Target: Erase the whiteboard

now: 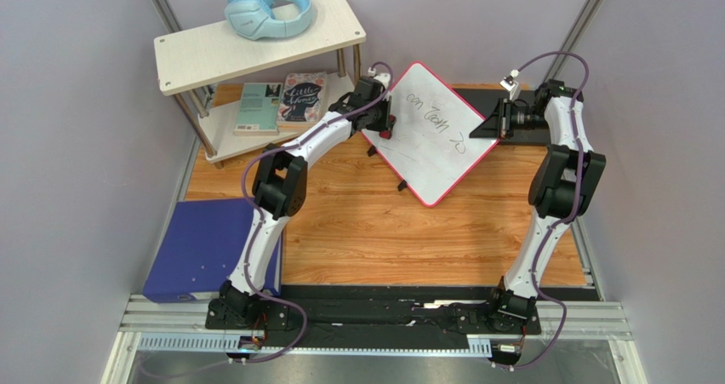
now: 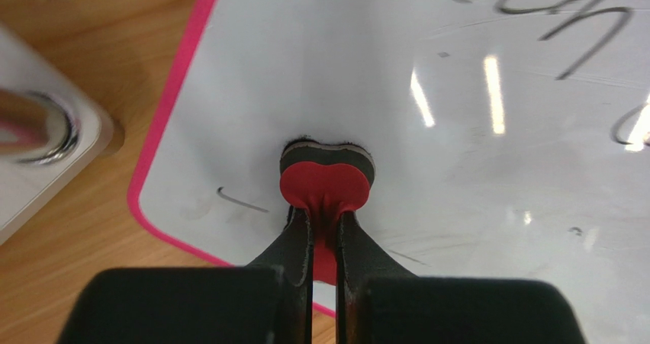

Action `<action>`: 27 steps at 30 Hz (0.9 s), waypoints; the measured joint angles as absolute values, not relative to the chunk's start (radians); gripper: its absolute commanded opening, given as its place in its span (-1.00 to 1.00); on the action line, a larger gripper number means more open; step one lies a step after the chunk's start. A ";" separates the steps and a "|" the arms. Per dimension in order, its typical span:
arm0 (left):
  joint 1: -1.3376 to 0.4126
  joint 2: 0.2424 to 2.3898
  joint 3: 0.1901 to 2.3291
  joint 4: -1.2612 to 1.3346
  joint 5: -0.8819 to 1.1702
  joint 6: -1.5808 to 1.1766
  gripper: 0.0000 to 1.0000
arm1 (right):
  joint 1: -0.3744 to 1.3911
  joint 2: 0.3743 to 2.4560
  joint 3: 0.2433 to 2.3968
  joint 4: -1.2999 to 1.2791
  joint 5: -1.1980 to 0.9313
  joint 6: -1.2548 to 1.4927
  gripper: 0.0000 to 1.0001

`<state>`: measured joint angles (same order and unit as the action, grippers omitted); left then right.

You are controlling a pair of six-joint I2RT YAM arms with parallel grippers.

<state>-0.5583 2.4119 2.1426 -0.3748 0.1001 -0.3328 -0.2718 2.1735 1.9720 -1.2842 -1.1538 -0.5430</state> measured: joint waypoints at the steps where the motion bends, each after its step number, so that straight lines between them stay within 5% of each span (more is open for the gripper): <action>1: -0.549 2.409 2.128 -0.377 0.096 -0.358 -1.00 | -0.272 2.173 1.972 -1.286 -1.153 -0.544 -1.00; 27: -0.488 2.381 2.014 -0.347 0.155 -0.654 -1.00 | -0.272 2.173 1.974 -1.294 -1.156 -0.556 -1.00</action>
